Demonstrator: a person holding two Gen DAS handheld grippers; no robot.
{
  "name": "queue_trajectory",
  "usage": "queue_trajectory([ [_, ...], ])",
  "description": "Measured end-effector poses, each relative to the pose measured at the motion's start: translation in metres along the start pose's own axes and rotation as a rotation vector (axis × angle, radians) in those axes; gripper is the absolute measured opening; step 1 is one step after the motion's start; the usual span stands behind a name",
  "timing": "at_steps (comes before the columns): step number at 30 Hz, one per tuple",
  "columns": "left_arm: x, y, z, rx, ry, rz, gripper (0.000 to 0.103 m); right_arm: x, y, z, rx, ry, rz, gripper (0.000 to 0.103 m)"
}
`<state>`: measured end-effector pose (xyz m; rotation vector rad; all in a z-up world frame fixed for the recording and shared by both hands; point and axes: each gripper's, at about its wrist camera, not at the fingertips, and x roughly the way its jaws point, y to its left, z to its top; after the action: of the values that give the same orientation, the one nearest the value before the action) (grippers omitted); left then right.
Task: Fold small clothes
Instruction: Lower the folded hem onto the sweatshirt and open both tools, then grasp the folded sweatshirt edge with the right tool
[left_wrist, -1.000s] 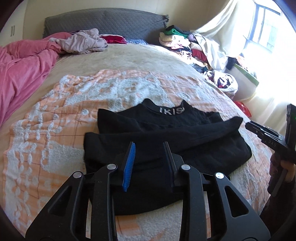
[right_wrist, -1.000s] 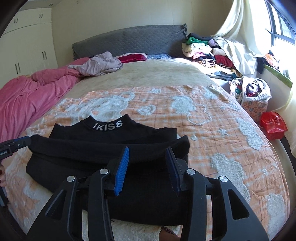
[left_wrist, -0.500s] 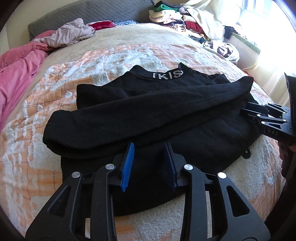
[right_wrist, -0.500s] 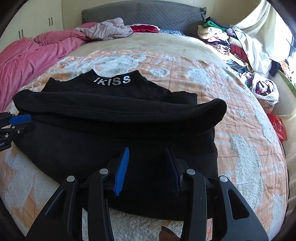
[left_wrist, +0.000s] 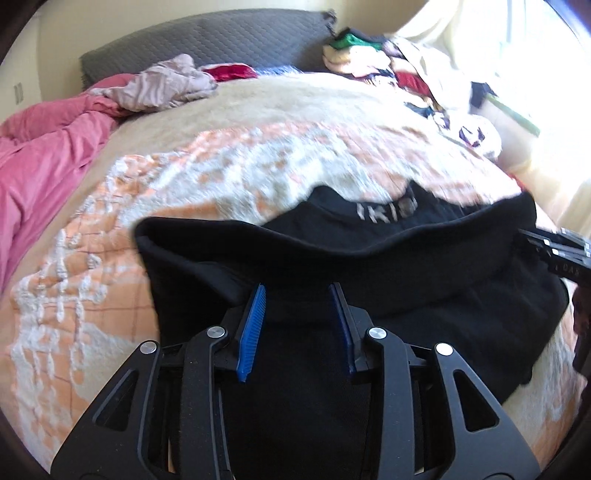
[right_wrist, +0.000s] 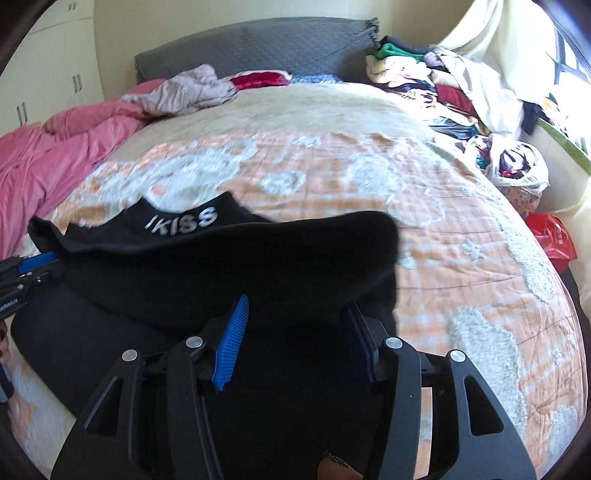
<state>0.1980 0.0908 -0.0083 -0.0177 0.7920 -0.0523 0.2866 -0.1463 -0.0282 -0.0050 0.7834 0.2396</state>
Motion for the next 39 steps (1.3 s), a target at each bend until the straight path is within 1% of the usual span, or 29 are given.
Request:
queue_trajectory([
  [2, -0.005, 0.014, 0.006, -0.046, -0.026, 0.005, 0.029, -0.002, -0.014, 0.004, 0.044, -0.012, -0.011, 0.05],
  [4, -0.013, 0.026, 0.011, -0.083, -0.049, 0.01, 0.034, -0.005, -0.03, 0.008, 0.102, -0.03, -0.024, 0.051],
  [5, -0.017, 0.031, 0.013, -0.096, -0.061, 0.018, 0.035, -0.007, -0.038, 0.01, 0.137, -0.04, -0.027, 0.056],
  [6, -0.021, 0.036, 0.015, -0.108, -0.07, 0.022, 0.037, -0.008, -0.047, 0.012, 0.17, -0.045, -0.023, 0.058],
  [8, -0.027, 0.05, 0.018, -0.144, -0.082, 0.035, 0.038, -0.01, -0.062, 0.014, 0.215, -0.041, -0.017, 0.059],
  [9, -0.028, 0.057, 0.018, -0.164, -0.081, 0.042, 0.041, -0.009, -0.067, 0.015, 0.22, -0.038, -0.022, 0.059],
  [11, -0.028, 0.072, 0.016, -0.202, -0.068, 0.057, 0.043, -0.006, -0.07, 0.016, 0.204, -0.022, -0.032, 0.064],
  [12, -0.024, 0.08, 0.014, -0.229, -0.05, 0.059, 0.044, -0.005, -0.07, 0.017, 0.191, -0.016, -0.04, 0.064],
  [15, -0.01, 0.093, 0.009, -0.275, 0.018, 0.031, 0.044, 0.001, -0.068, 0.016, 0.16, -0.002, -0.048, 0.065],
  [17, -0.001, 0.09, 0.003, -0.276, 0.05, 0.007, 0.044, -0.004, -0.067, 0.018, 0.167, -0.047, 0.0, 0.065],
  [19, 0.007, 0.084, 0.0, -0.262, 0.07, -0.012, 0.044, -0.02, -0.07, 0.022, 0.188, -0.128, 0.057, 0.065],
  [21, 0.011, 0.077, -0.002, -0.243, 0.082, -0.021, 0.044, -0.031, -0.07, 0.025, 0.188, -0.171, 0.065, 0.071],
  [22, 0.013, 0.073, -0.003, -0.234, 0.086, -0.022, 0.044, -0.032, -0.069, 0.026, 0.175, -0.166, 0.055, 0.074],
  [24, 0.015, 0.071, -0.005, -0.225, 0.09, -0.02, 0.044, -0.023, -0.064, 0.025, 0.124, -0.109, 0.008, 0.074],
  [27, 0.021, 0.071, -0.008, -0.225, 0.101, -0.023, 0.044, 0.008, -0.054, 0.014, 0.03, 0.038, -0.057, 0.074],
  [29, 0.024, 0.073, -0.008, -0.237, 0.107, -0.029, 0.044, 0.028, -0.051, 0.006, 0.019, 0.104, -0.059, 0.074],
  [33, 0.028, 0.075, -0.008, -0.24, 0.11, -0.035, 0.043, 0.041, -0.048, 0.006, 0.019, 0.11, -0.035, 0.073],
  [34, 0.027, 0.074, -0.008, -0.236, 0.105, -0.035, 0.036, 0.041, -0.049, 0.007, 0.027, 0.105, -0.021, 0.067],
  [35, 0.026, 0.073, -0.007, -0.233, 0.1, -0.037, 0.032, 0.041, -0.05, 0.008, 0.044, 0.1, 0.008, 0.047],
  [36, 0.024, 0.072, -0.007, -0.228, 0.093, -0.039, 0.024, 0.041, -0.051, 0.009, 0.069, 0.096, 0.04, 0.035],
  [37, 0.022, 0.07, -0.005, -0.222, 0.086, -0.033, 0.017, 0.039, -0.053, 0.01, 0.091, 0.089, 0.056, 0.016],
  [38, 0.021, 0.069, -0.004, -0.214, 0.077, -0.024, 0.012, 0.037, -0.053, 0.01, 0.102, 0.077, 0.062, 0.009],
  [39, 0.019, 0.068, -0.002, -0.204, 0.065, -0.017, 0.009, 0.033, -0.054, 0.011, 0.108, 0.056, 0.064, 0.008],
])
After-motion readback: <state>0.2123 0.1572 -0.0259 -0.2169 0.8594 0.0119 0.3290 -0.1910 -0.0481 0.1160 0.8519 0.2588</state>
